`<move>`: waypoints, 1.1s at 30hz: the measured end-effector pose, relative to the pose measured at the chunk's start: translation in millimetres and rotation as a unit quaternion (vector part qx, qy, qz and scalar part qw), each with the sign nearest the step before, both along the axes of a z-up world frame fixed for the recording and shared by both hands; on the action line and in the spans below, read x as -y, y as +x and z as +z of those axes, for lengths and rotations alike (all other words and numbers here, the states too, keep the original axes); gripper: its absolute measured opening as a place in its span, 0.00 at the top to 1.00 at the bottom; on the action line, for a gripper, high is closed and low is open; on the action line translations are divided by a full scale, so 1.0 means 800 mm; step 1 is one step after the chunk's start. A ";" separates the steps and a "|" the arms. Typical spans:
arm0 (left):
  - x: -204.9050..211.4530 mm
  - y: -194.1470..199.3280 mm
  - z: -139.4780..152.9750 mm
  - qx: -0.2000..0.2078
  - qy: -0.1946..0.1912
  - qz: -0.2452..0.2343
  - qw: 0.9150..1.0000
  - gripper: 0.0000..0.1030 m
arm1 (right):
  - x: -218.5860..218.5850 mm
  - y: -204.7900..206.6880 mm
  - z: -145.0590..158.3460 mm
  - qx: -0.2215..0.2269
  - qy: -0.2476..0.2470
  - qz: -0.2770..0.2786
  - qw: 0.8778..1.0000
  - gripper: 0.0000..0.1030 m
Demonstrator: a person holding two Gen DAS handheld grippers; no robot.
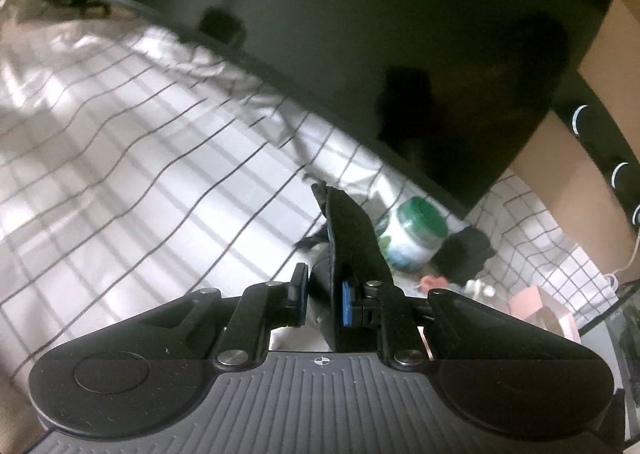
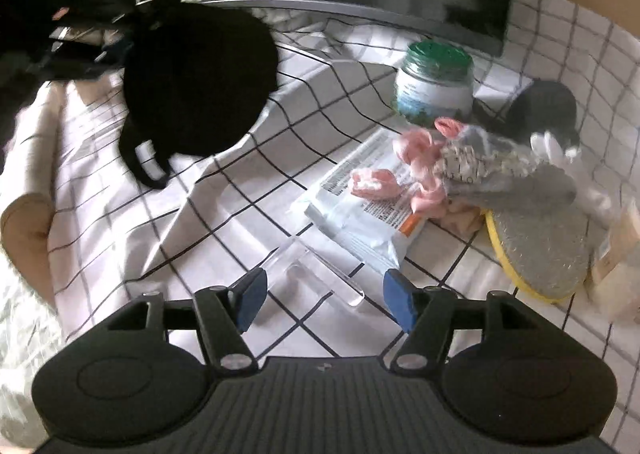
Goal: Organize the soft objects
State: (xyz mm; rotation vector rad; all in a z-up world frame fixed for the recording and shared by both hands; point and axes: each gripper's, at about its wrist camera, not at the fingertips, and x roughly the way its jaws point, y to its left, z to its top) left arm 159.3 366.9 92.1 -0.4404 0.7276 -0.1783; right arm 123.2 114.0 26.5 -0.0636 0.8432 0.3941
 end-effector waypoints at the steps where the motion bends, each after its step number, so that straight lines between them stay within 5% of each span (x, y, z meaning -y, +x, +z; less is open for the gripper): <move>1: -0.005 -0.001 -0.003 -0.004 -0.002 0.002 1.000 0.82 | 0.001 0.005 -0.005 -0.016 0.013 -0.009 1.000 0.28; 5: -0.020 -0.005 -0.020 -0.021 -0.011 0.008 1.000 0.82 | -0.001 0.003 -0.009 -0.016 0.041 -0.015 0.999 0.20; 9: -0.025 -0.004 -0.027 -0.030 -0.016 0.007 0.999 0.82 | -0.023 -0.001 -0.012 0.007 -0.001 -0.005 1.000 0.17; 18: -0.019 0.003 -0.031 -0.030 -0.024 -0.003 0.999 0.82 | -0.033 -0.005 -0.003 0.023 -0.032 0.046 0.998 0.26; 25: 0.003 0.025 0.000 -0.001 -0.026 -0.018 1.000 0.82 | -0.002 -0.004 0.065 0.094 -0.015 0.038 0.995 0.27; 33: 0.080 0.076 0.065 0.058 -0.026 -0.067 0.996 0.82 | 0.080 0.031 0.159 0.198 -0.025 -0.034 0.979 0.27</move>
